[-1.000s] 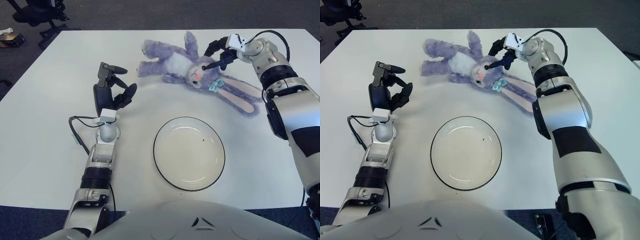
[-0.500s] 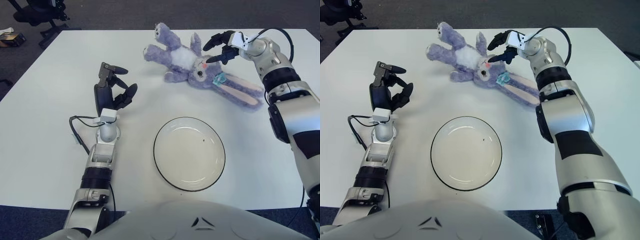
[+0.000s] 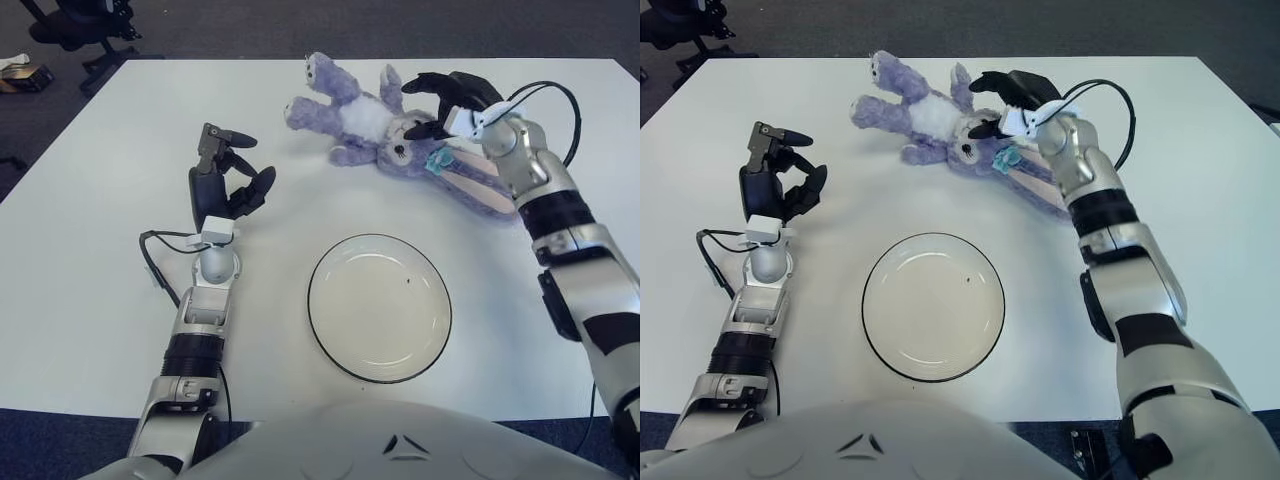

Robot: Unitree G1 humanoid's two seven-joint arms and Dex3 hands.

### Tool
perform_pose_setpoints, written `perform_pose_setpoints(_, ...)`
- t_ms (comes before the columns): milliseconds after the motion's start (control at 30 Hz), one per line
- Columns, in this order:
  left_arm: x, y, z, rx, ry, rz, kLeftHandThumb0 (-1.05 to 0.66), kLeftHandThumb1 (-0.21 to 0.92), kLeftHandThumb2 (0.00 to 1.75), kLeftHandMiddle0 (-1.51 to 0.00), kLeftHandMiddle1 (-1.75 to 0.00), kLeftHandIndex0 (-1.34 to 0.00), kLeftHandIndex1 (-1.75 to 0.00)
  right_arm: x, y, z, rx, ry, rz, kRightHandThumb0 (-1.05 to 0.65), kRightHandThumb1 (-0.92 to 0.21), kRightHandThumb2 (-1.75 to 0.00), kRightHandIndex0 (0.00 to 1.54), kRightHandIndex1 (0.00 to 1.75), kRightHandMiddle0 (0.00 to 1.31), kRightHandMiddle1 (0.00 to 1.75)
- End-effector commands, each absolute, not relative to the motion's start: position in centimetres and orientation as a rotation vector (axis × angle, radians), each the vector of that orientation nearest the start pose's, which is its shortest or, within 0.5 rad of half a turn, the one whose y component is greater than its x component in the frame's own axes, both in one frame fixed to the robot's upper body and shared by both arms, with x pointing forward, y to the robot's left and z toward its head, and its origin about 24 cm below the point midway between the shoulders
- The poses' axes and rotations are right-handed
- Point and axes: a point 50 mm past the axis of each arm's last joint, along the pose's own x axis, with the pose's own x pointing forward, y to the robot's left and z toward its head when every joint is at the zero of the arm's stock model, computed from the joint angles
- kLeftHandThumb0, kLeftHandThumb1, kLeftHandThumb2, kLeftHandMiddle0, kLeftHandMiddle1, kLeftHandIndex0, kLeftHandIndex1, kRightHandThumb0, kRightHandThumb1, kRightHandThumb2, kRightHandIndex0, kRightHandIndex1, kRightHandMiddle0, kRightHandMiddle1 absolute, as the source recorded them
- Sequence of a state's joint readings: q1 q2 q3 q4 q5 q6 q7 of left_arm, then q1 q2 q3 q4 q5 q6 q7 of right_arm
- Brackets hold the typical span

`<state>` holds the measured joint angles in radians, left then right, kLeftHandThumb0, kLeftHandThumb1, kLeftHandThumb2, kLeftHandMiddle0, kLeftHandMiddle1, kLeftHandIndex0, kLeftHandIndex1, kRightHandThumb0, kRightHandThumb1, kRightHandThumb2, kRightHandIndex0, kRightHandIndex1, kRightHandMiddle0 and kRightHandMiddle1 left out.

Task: Put the doll into the plate.

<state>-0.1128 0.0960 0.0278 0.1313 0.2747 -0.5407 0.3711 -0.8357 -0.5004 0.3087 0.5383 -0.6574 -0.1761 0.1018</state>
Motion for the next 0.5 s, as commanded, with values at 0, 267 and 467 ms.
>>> perform_pose_setpoints(0, 24.31, 16.88, 4.93, 0.258, -0.386, 0.267, -0.36, 0.92, 0.29, -0.75, -1.75, -0.44, -1.49, 38.17, -15.77, 18.57, -1.339, -0.383, 0.232, -0.61, -0.92, -0.28, 0.63, 0.00, 0.51, 0.13)
perform_pose_setpoints(267, 24.30, 16.86, 4.94, 0.258, -0.387, 0.266, -0.36, 0.92, 0.29, -0.75, -1.75, -0.44, -1.49, 38.29, -15.90, 18.52, -1.339, -0.381, 0.233, -0.61, -0.92, -0.29, 0.62, 0.00, 0.51, 0.12)
perform_pose_setpoints(467, 24.29, 16.81, 4.95, 0.260, -0.388, 0.263, -0.36, 0.92, 0.29, -0.75, -1.75, -0.44, -1.49, 38.39, -16.00, 18.36, -1.337, -0.371, 0.237, -0.62, -0.92, -0.30, 0.62, 0.00, 0.51, 0.12)
